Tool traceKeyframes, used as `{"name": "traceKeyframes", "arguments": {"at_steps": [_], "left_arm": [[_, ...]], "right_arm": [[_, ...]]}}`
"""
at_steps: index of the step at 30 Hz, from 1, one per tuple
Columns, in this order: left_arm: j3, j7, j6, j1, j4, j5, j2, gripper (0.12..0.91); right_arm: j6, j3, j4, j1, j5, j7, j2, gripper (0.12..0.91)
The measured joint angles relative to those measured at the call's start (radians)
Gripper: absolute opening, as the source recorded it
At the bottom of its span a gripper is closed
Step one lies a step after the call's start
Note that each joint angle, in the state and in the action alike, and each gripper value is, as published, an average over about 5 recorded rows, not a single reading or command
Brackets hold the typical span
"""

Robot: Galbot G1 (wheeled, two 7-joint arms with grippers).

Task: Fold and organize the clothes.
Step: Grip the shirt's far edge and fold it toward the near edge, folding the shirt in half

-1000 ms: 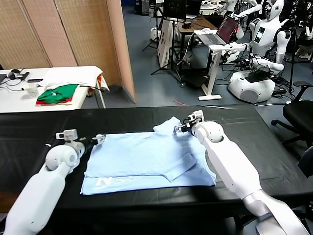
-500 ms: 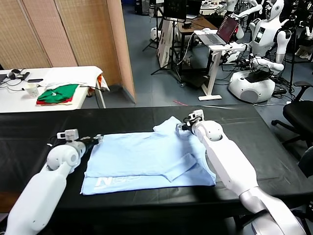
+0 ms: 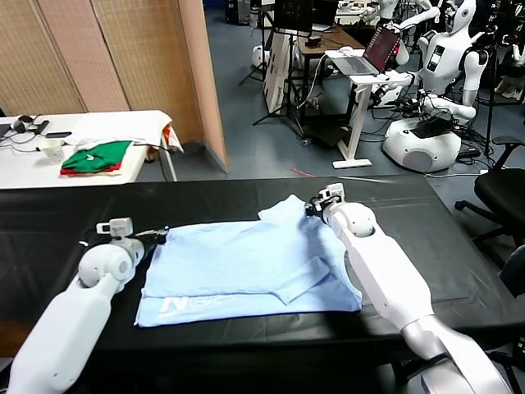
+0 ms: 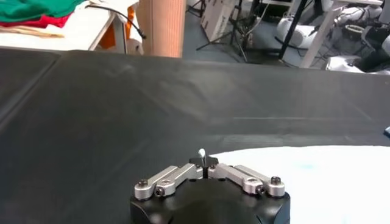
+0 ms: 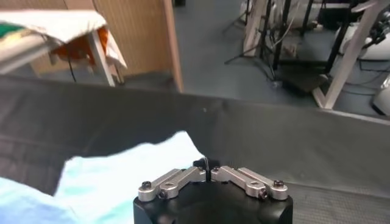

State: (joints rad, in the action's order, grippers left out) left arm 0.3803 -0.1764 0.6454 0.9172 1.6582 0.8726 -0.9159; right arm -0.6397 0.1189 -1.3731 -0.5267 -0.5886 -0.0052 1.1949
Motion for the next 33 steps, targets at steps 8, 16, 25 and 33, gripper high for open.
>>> {"name": "traceKeyframes", "arguments": {"at_steps": [8, 16, 25, 33], "left_arm": [[0.060, 0.000, 0.000, 0.112, 0.134, 0.004, 0.036, 0.148], [0.124, -0.001, -0.002, 0.218, 0.234, -0.023, 0.055, 0.148], [0.171, 0.000, 0.010, 0.334, 0.312, -0.070, 0.039, 0.148], [0.201, 0.004, 0.013, 0.433, 0.361, -0.104, 0.019, 0.148]], "right_arm": [[-0.067, 0.055, -0.190, -0.100, -0.019, 0.037, -0.064, 0.141], [-0.097, 0.106, -0.372, -0.239, 0.004, 0.054, -0.136, 0.141], [-0.097, 0.145, -0.555, -0.436, 0.030, 0.068, -0.199, 0.141], [-0.097, 0.179, -0.641, -0.561, 0.031, 0.098, -0.216, 0.141]]}}
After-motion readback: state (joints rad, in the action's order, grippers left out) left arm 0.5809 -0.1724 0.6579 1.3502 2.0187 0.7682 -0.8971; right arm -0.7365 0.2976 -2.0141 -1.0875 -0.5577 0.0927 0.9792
